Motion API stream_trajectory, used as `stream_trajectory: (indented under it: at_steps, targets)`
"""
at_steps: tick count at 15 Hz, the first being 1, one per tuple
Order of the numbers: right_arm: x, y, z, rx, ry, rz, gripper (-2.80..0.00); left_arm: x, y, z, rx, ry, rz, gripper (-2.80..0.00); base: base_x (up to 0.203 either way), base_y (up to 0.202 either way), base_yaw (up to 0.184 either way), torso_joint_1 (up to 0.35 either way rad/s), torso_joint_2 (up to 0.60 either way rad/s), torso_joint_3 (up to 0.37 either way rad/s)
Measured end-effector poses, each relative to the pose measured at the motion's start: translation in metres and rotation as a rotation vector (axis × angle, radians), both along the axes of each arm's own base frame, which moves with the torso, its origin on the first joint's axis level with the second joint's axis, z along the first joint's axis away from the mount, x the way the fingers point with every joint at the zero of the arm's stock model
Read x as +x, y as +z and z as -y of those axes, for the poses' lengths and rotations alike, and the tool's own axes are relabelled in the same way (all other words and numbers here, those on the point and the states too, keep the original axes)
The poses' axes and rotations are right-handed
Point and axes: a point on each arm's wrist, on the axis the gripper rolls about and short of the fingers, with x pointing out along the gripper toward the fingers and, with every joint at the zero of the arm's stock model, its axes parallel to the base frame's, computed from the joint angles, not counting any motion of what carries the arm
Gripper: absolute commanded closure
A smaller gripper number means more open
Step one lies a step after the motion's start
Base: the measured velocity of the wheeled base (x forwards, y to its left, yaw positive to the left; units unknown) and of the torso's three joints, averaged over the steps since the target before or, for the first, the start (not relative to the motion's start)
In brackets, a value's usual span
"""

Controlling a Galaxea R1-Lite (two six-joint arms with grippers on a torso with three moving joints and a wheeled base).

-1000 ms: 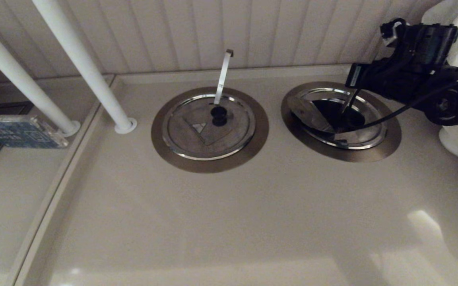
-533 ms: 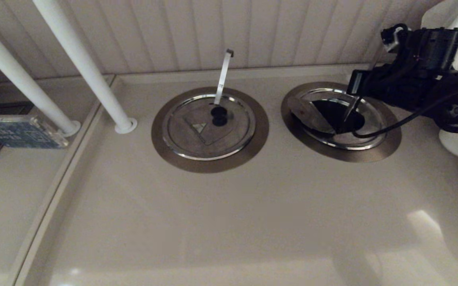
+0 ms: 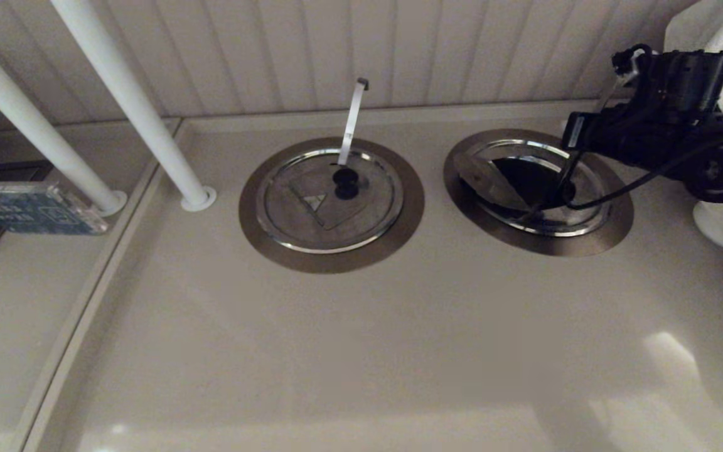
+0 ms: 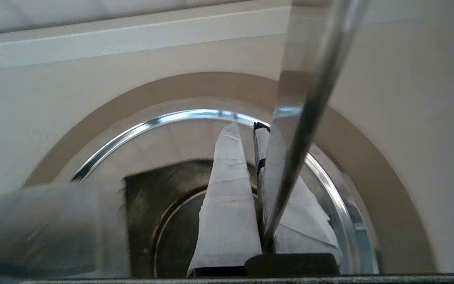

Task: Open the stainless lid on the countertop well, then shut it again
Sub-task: Stir with a spoon

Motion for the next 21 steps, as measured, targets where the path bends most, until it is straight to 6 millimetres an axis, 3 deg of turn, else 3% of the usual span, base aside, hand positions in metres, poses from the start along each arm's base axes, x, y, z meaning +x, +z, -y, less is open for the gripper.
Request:
stream_trajectory:
  at_steps: [6, 7, 12, 16, 21]
  targets:
    - [0.024, 0.001, -0.005, 0.006, 0.012, 0.021, 0.00, 0.000, 0.000, 0.000, 0.000, 0.000, 0.000, 0.00, 0.000, 0.000, 0.000, 0.000, 0.00, 0.000]
    - [0.025, 0.003, -0.006, 0.006, 0.013, 0.030, -2.80, 0.000, 0.000, 0.000, 0.001, 0.000, 0.000, 0.00, 0.000, 0.000, 0.000, 0.000, 0.00, 0.000]
    - [0.027, 0.007, -0.009, 0.007, 0.021, 0.047, -2.80, 0.000, 0.000, 0.000, 0.000, 0.000, 0.000, 0.00, 0.000, 0.000, 0.000, 0.000, 0.00, 0.000]
    - [0.025, -0.002, -0.014, 0.001, 0.032, 0.008, -2.80, 0.000, 0.000, 0.000, 0.000, 0.000, 0.000, 0.00, 0.000, 0.000, 0.000, 0.000, 0.00, 0.000]
    - [0.003, -0.009, -0.019, -0.009, 0.019, -0.049, -2.80, 0.000, 0.000, 0.000, 0.000, 0.000, 0.000, 0.00, 0.000, 0.000, 0.000, 0.000, 0.00, 0.000]
